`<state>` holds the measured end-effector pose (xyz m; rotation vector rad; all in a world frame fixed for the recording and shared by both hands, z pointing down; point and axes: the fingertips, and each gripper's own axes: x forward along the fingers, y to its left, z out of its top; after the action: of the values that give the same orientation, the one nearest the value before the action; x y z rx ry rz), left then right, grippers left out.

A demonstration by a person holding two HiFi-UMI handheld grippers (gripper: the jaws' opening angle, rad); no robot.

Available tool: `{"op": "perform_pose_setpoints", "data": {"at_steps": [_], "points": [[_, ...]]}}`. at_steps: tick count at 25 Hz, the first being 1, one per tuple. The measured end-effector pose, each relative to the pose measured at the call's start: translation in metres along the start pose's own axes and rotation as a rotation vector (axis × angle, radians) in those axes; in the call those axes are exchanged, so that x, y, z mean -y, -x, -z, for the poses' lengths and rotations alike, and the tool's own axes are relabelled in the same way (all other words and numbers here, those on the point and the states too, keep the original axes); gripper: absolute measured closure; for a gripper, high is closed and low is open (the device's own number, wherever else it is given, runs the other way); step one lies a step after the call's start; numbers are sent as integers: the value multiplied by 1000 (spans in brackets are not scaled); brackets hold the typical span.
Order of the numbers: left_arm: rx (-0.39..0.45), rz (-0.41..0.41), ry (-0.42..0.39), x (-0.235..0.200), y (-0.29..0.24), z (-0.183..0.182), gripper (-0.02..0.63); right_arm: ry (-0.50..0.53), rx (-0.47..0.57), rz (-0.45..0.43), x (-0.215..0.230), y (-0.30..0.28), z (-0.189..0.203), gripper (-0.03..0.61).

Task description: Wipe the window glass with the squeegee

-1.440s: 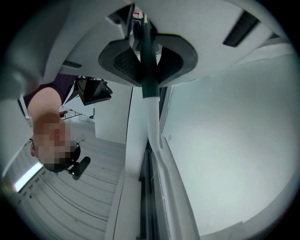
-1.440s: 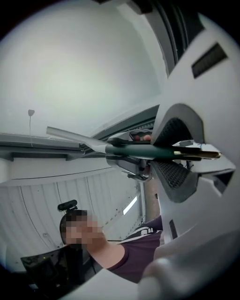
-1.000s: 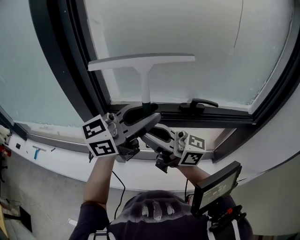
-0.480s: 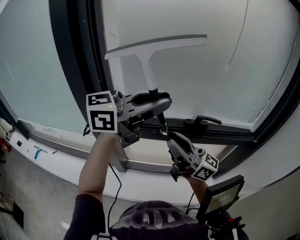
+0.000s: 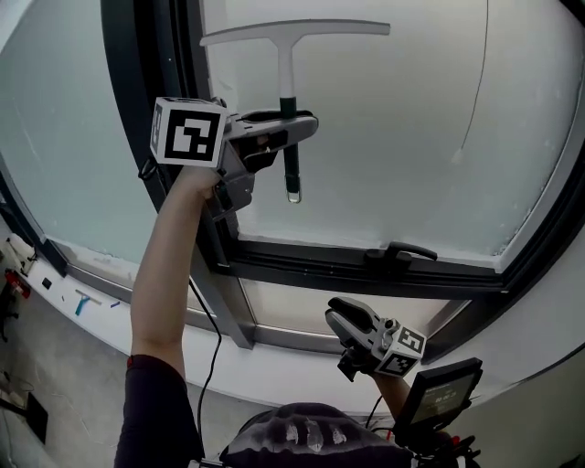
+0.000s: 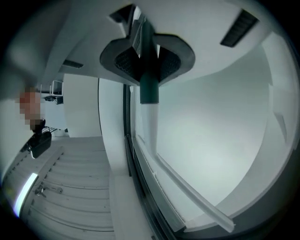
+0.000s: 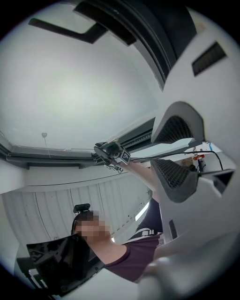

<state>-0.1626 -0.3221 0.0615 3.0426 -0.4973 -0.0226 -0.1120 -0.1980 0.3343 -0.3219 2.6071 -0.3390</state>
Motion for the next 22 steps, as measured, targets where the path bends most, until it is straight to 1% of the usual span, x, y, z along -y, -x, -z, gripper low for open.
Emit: {"op": "perform_pose_setpoints", "data": {"at_steps": [3,6,9,12,14,17,22], "points": [[0,0,53,-7,1,-20,540,-37,6,-9,2,-1,0,480],[-17,36,100,-9,-3,-26,540,-64,15,-28,2,0,1,480],[-2,51,180,-16,0,-26,540,-80,21,-54,-2,-3,2,480],[-24,61,219,-21,1,-19,540,-93,19,-71,-8,-7,3,480],[-24,85,251,-20,1,-17,540,-97,12,-76,-9,-6,2,480],[0,108,277,-18,2,-19,540,-107,10,-75,-8,-4,2,480],[30,120,297,-23,2,-18,538,-122,15,-56,-8,-4,-2,480]]}}
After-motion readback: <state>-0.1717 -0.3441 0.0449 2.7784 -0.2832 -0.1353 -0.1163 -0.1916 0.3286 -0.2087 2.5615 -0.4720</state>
